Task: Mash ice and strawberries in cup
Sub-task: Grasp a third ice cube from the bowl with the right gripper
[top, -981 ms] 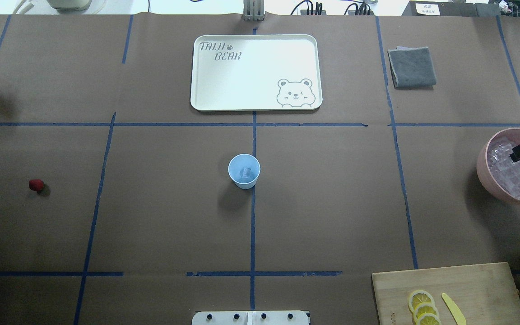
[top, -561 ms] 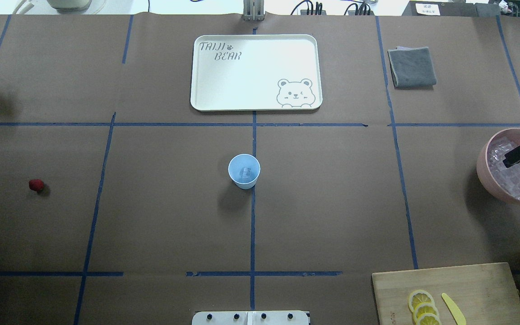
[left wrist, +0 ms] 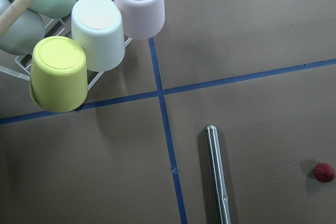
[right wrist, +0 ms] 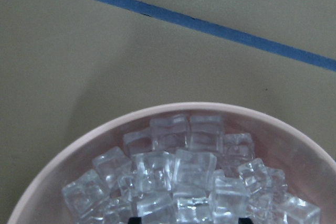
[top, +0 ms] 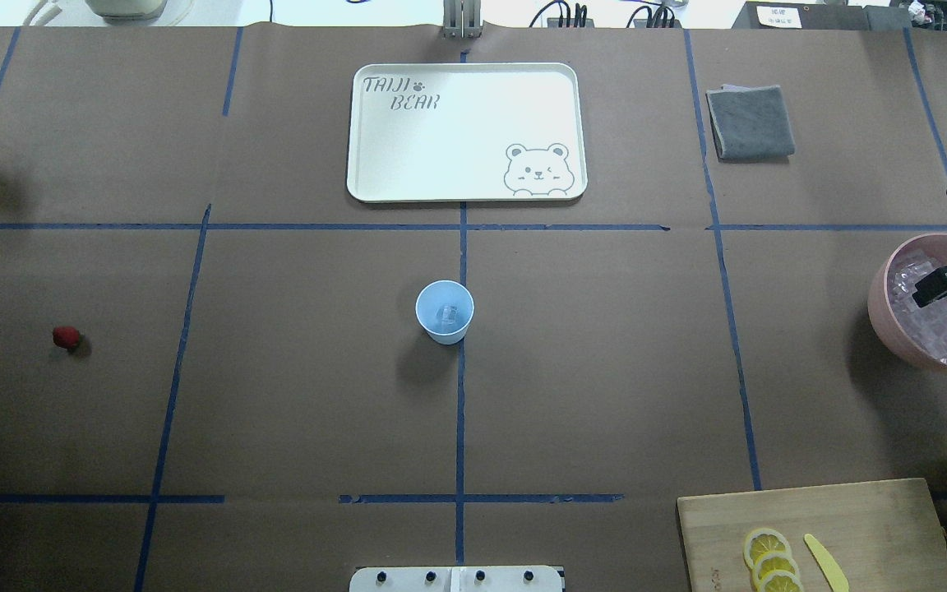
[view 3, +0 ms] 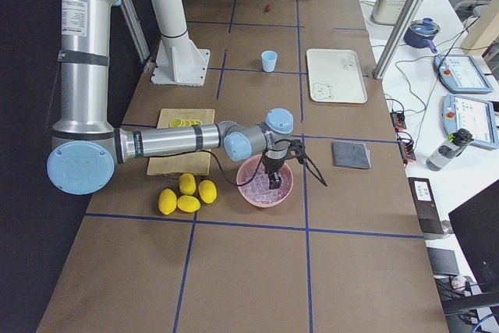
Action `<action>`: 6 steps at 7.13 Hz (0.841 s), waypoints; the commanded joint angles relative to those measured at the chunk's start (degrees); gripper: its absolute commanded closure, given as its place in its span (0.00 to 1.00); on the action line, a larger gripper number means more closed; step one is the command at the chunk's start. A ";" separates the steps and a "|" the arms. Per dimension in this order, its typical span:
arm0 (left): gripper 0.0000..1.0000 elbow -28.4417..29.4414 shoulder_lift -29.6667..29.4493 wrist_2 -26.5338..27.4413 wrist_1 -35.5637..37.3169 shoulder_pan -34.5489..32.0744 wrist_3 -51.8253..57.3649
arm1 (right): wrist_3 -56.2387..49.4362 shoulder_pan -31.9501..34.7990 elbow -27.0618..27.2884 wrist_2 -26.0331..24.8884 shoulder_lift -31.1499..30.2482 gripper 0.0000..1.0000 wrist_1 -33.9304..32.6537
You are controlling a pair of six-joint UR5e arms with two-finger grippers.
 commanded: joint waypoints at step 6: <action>0.00 -0.85 0.00 0.00 0.26 0.00 -0.01 | -0.19 0.12 0.06 -0.01 0.04 0.72 -0.18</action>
